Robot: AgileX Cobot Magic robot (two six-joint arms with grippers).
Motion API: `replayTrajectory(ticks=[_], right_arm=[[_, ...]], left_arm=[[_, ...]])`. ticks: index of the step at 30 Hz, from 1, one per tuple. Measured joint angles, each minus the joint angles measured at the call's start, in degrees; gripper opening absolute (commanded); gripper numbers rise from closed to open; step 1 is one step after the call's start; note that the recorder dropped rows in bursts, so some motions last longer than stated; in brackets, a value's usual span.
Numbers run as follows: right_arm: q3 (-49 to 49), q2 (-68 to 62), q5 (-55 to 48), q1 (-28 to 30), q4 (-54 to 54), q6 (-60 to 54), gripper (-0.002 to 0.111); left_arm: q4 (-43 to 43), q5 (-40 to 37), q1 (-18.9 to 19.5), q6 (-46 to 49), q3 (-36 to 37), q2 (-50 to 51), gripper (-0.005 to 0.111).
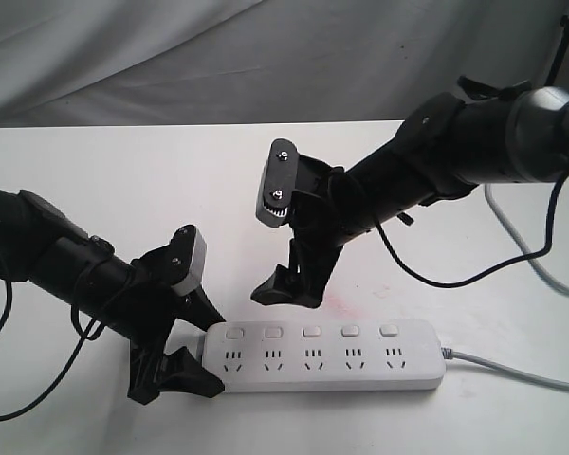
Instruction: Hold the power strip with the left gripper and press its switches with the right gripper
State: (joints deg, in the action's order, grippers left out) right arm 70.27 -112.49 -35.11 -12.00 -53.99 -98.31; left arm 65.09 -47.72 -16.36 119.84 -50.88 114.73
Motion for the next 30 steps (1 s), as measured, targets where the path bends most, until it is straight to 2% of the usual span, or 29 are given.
replayTrajectory(ticks=[17, 30], right_arm=[[0.0, 0.1, 0.0, 0.0, 0.9, 1.0, 0.103], [0.0, 0.1, -0.8, 0.0, 7.8, 5.7, 0.103]], left_arm=[[0.0, 0.0, 0.0, 0.0, 0.0, 0.0, 0.056], [0.0, 0.0, 0.0, 0.0, 0.0, 0.0, 0.056]])
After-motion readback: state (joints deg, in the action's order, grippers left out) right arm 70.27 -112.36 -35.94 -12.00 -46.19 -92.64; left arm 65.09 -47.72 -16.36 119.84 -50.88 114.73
